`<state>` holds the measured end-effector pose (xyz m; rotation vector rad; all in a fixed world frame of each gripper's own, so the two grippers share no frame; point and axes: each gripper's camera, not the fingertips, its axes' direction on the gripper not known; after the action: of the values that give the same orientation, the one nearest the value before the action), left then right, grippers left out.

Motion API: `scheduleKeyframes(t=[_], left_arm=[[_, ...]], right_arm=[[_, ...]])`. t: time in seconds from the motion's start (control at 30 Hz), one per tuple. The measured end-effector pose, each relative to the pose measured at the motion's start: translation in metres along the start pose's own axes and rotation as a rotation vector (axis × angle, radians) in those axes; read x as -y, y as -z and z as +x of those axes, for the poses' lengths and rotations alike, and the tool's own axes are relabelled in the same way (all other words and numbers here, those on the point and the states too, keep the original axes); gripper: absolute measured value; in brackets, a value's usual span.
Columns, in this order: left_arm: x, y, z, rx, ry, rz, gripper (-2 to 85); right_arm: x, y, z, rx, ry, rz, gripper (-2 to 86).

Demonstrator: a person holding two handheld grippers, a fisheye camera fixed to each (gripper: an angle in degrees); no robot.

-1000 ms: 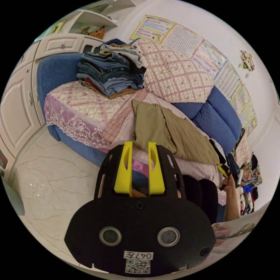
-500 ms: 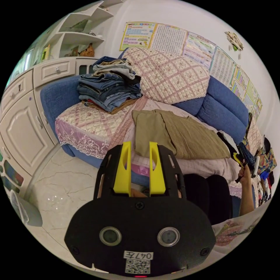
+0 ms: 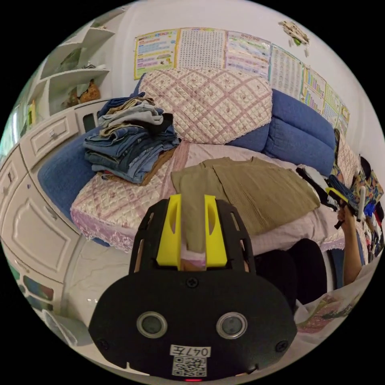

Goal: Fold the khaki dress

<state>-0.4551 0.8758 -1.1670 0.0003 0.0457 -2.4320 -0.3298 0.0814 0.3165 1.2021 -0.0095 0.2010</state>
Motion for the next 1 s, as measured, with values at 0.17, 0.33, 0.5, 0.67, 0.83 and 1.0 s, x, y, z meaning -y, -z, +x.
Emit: scheduleKeyframes(t=[0.17,0.33,0.5,0.67,0.83,1.0], left_arm=[[0.06,-0.042,-0.002,-0.061,-0.027,-0.111,8.8],[0.087,-0.099,0.008,-0.072,-0.021,-0.239,9.9],[0.087,-0.113,0.026,-0.043,-0.046,-0.322,7.9],[0.075,-0.091,0.036,-0.094,-0.086,-0.259,-0.1],[0.057,-0.047,0.032,-0.168,-0.092,-0.14,-0.9],[0.032,-0.006,0.021,-0.207,-0.072,-0.031,-1.0]], right_arm=[[0.042,-0.048,-0.011,-0.006,0.034,0.014,2.6],[0.072,-0.124,-0.019,0.006,0.059,-0.024,2.4],[0.104,-0.203,-0.012,-0.029,0.094,-0.06,2.8],[0.152,-0.311,0.011,0.049,0.126,-0.202,5.1],[0.198,-0.423,0.013,0.077,0.175,-0.299,7.8],[0.199,-0.496,0.059,0.024,-0.005,-0.345,6.7]])
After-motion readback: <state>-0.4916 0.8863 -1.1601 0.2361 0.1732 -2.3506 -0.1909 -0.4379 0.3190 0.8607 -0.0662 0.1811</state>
